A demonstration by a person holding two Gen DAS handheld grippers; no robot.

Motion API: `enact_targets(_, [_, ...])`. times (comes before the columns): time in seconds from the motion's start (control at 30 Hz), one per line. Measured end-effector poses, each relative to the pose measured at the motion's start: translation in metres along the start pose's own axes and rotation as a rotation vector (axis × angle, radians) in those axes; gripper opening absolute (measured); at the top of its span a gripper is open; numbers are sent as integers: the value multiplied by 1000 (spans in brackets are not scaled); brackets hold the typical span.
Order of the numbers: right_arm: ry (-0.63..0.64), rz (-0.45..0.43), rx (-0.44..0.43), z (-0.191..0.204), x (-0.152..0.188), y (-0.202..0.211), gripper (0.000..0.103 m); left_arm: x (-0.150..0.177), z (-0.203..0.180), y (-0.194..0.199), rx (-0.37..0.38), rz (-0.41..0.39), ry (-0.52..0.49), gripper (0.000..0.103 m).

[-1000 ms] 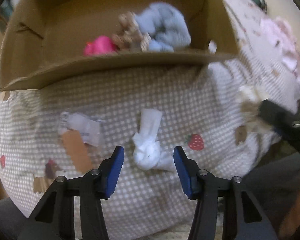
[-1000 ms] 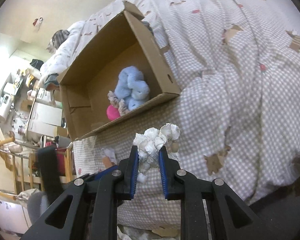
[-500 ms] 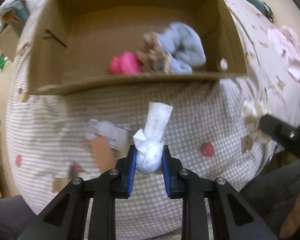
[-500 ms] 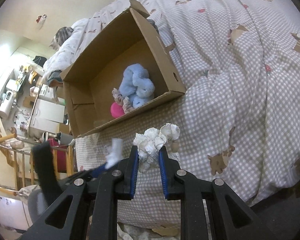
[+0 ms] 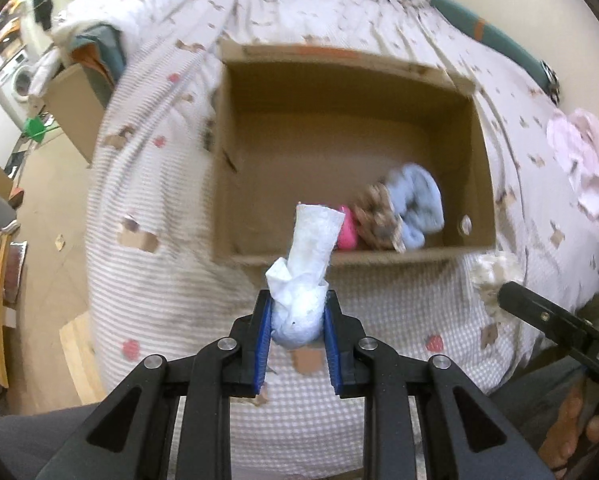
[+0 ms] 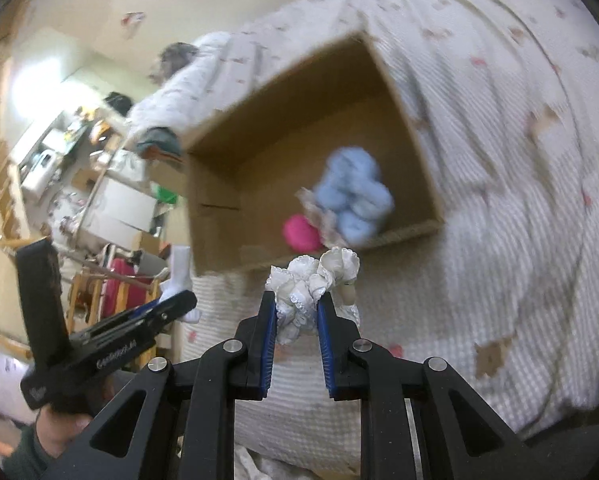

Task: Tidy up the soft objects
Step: 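Carry the white scrunchie and white cloth bundle with both grippers over the box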

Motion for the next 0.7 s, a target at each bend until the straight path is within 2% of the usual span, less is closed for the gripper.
enact_targets(0.13, [53, -44, -15, 22, -14, 11, 22, -15, 20, 11, -15, -40, 8, 22])
enact_targets(0.23, [79, -72, -21, 35, -27, 15, 22, -27, 29, 8, -3, -37, 21, 22])
enact_targets(0.4, [121, -79, 13, 47, -55, 0, 22, -55, 33, -3, -18, -59, 29, 22])
enact_targets(0.57, [158, -73, 66, 40, -70, -20, 22, -72, 25, -14, -17, -95, 8, 22])
enact_targets(0.7, [86, -34, 95, 15, -72, -40, 22, -78, 17, -34, -23, -92, -25, 22])
Point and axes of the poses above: each gripper's, at about its wrist camera, not at the fingertips, and y roughly against the way its jaws point, z to its left, x to its underside, the point moved 3 cm from there along -y, roughly the way its jaws point, and after that the axes turned 6 degrees about -y, right-handed, at the moved point
